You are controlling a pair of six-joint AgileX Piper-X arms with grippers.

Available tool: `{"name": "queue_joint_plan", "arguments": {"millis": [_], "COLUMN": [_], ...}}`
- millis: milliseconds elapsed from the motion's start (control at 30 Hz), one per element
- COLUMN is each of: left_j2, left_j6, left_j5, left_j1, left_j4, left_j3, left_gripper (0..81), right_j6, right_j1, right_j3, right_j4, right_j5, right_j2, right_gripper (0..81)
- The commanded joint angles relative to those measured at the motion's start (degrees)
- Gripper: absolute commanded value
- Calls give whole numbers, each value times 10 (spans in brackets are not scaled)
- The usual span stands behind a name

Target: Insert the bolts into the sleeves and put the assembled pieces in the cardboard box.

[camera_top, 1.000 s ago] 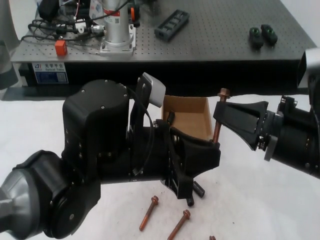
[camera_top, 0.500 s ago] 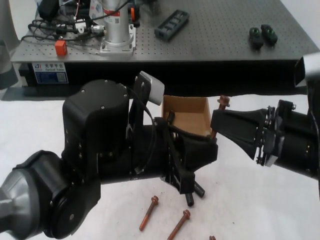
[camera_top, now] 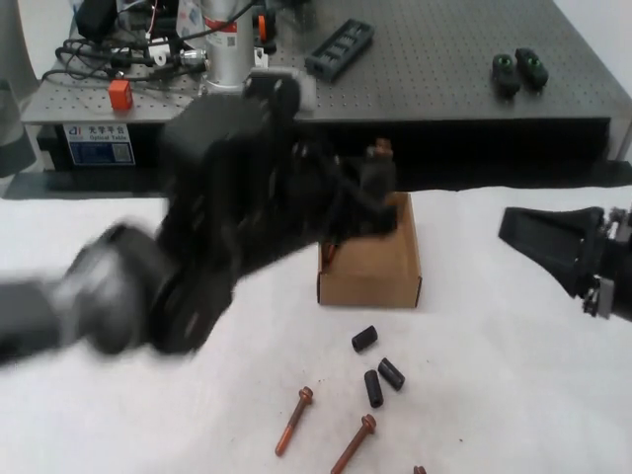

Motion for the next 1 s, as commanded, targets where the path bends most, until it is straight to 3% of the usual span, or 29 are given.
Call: {"name": "queue_joint_plan", "arguments": {"millis": [0, 233, 400, 467, 533, 667, 767, 833, 967], "left_j2": [76, 305, 444, 473, 490, 496, 480, 449, 386], "left_j6": [5, 118, 150, 150, 150, 150, 157, 168, 188], "left_j5": [-63, -101, -128, -128, -127, -127, -128, -148, -239], "left_j1": [18, 29, 29, 29, 29, 29, 29, 29, 33], "left_j4": [174, 512, 650, 679, 703, 721, 741, 787, 842], "left_j3": [-155, -498, -703, -744, -766, -768, -769, -769, -763], "left_gripper": [7, 7, 7, 0, 42, 257, 400, 383, 266], "right_j6": [-9, -9, -20, -34, -69, -208, -257, -262, -288], "right_j1": [-13, -12, -12, -12, -11, 19, 61, 91, 159], "right_j3": [-2, -2, -4, -6, -17, -68, -111, -139, -194], "right_j4": [13, 59, 85, 106, 159, 326, 403, 424, 437], "right_j5": [21, 56, 71, 82, 94, 184, 223, 239, 286], "right_j2": [-4, -2, -2, -2, -1, 18, 66, 109, 214], "right_gripper": [382, 382, 382, 382, 375, 355, 355, 355, 355]}}
